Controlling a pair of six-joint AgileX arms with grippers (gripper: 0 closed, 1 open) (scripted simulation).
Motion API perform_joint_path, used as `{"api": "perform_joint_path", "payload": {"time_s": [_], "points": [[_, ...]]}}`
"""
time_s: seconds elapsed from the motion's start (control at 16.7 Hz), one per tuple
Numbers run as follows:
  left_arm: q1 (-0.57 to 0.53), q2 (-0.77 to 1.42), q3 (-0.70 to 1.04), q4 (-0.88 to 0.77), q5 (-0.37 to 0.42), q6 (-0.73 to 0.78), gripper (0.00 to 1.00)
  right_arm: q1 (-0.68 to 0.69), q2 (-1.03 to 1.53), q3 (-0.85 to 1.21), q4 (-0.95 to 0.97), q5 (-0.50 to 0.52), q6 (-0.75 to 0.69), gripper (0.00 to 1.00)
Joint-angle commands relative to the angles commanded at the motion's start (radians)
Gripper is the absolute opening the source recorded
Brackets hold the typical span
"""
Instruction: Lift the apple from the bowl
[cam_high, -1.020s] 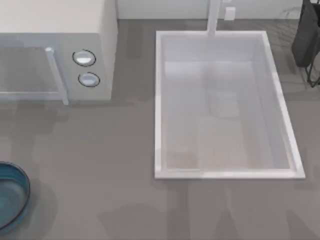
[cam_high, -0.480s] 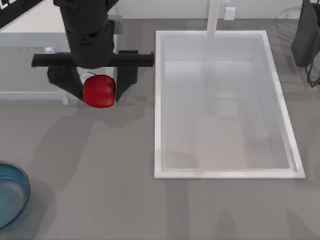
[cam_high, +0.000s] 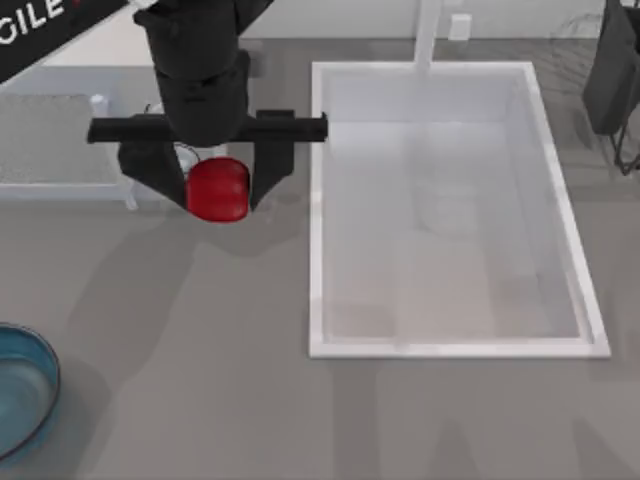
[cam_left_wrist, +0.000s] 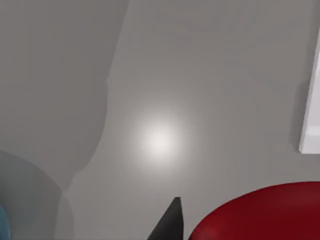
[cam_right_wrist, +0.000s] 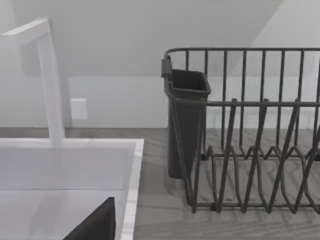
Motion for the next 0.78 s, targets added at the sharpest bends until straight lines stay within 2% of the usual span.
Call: {"api": "perform_joint_path", "payload": {"time_s": [0.48,0.78], "points": [[0.0,0.031,-0.311,0.355,0.0,0.002,0.0,0.0,0.0,0.0,0.0,0.0,0.0,1.0],[0.0,0.04,-0.362,0.406,0.0,0.001,0.0,0.0,0.0,0.0,0.0,0.0,0.0,1.0]]}}
